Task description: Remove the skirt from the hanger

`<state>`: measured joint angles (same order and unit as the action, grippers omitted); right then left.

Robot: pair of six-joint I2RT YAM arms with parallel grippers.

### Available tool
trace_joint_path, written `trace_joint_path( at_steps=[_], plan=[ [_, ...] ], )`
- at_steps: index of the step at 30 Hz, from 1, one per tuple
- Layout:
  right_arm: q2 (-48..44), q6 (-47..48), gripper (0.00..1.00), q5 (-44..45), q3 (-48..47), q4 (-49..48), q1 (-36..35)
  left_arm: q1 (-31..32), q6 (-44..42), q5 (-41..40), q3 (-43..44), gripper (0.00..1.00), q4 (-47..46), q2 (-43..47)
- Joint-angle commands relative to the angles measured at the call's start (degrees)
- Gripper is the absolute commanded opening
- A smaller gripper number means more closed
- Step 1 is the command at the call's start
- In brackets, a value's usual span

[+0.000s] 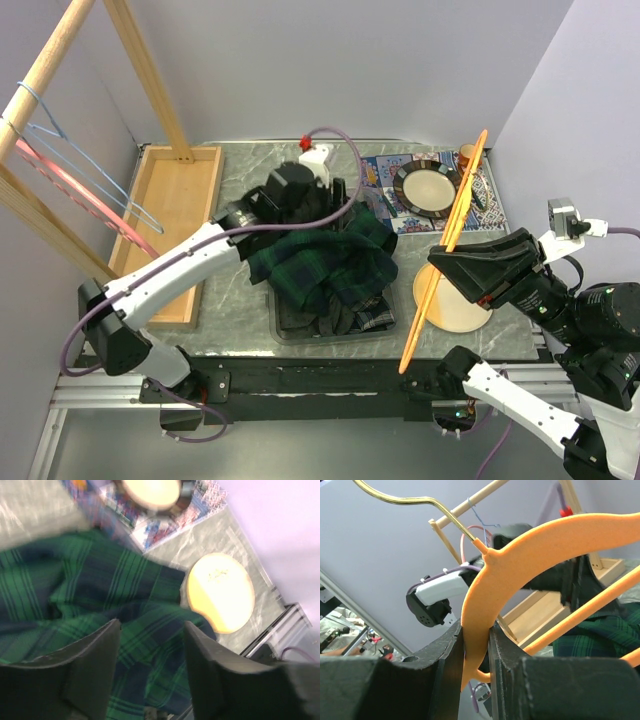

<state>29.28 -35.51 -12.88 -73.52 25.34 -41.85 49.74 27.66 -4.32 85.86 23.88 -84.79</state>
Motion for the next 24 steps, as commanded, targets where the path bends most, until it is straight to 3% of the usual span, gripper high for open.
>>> trace_joint_path(
  at_steps=[1, 4, 8, 9, 13, 16, 21, 24],
  plan=[
    [-0.54, -0.09, 0.0, 0.67, 0.65, -3.63, 0.18, 0.89, 4.06, 1.68, -13.9, 0.54, -3.73, -3.27],
    [-0.36, 0.26, 0.0, 1.28, 1.44, -3.72, 0.1, 2.82, 8.89, -1.3, -25.26, 0.47, -11.65, -7.11],
    [0.95, 1.23, 0.0, 2.42, 0.74, -2.58, 0.01, 4.92, 8.91, -5.6, -21.72, 0.41, -5.88, -12.67],
    [1.04, 1.4, 0.0, 2.51, 0.74, -2.23, 0.1, 5.45, 8.47, -7.18, -19.96, 0.43, -4.03, -12.59],
    [0.7, 0.53, 0.0, 2.78, 2.49, -3.37, 0.1, 5.72, 6.27, -11.94, -9.26, 0.7, 1.95, -7.51],
    [0.43, -0.18, 0.0, 2.25, 3.73, -4.77, 0.01, 5.81, 4.34, -15.1, -2.57, 0.84, 7.05, -4.6],
    [0.34, -0.53, 0.0, 1.72, 4.43, -5.3, 0.1, 3.36, 2.05, -20.38, -0.43, 0.91, 13.11, -1.08],
    [0.08, -0.79, 0.0, 1.2, 4.96, -6.01, 0.1, -5.33, 2.49, -13.3, -5.24, 0.91, 13.57, 1.55]
  ],
)
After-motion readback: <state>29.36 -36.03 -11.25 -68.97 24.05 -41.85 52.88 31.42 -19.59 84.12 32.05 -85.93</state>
